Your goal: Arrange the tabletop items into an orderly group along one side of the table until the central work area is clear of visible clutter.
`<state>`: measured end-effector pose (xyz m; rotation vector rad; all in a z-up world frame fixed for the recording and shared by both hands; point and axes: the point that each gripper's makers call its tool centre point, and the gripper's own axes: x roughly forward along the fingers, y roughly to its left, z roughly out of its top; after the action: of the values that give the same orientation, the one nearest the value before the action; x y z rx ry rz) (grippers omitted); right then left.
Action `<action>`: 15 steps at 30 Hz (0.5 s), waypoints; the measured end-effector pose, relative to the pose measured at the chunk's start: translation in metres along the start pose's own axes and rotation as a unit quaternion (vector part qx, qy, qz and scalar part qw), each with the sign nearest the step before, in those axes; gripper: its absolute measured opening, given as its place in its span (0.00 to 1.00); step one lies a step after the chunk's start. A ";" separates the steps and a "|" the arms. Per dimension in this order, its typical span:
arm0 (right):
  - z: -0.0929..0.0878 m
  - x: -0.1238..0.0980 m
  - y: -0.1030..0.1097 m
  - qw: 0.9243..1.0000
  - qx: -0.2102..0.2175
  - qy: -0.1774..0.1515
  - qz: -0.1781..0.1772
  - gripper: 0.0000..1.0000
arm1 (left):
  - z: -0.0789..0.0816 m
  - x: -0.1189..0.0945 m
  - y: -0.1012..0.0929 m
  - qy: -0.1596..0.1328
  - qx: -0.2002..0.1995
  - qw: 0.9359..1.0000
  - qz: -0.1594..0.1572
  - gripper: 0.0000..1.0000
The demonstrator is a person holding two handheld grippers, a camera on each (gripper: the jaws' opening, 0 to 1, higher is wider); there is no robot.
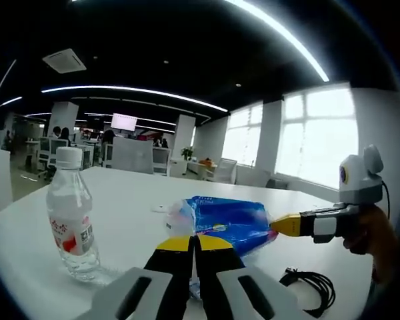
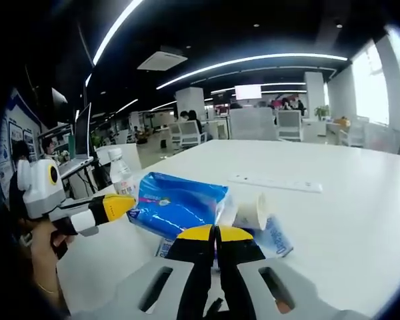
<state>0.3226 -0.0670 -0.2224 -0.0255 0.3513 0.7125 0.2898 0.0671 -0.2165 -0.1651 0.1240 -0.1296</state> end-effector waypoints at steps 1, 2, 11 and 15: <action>0.000 -0.002 -0.002 1.000 0.000 -0.001 -0.002 0.00 | 0.000 0.000 -0.002 -0.001 -0.003 1.000 -0.002 0.00; 0.000 -0.003 -0.003 1.000 0.000 -0.001 -0.003 0.00 | 0.000 0.001 -0.003 -0.003 -0.006 1.000 -0.003 0.00; -0.005 -0.016 -0.018 1.000 0.003 -0.004 -0.021 0.00 | -0.004 0.007 -0.021 -0.004 -0.012 1.000 -0.014 0.00; -0.006 -0.022 -0.025 1.000 0.007 -0.005 -0.029 0.00 | -0.007 0.011 -0.030 -0.002 -0.015 1.000 -0.023 0.00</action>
<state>0.3209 -0.1007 -0.2236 -0.0194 0.3448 0.6535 0.2962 0.0351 -0.2193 -0.1981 0.1187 -0.1737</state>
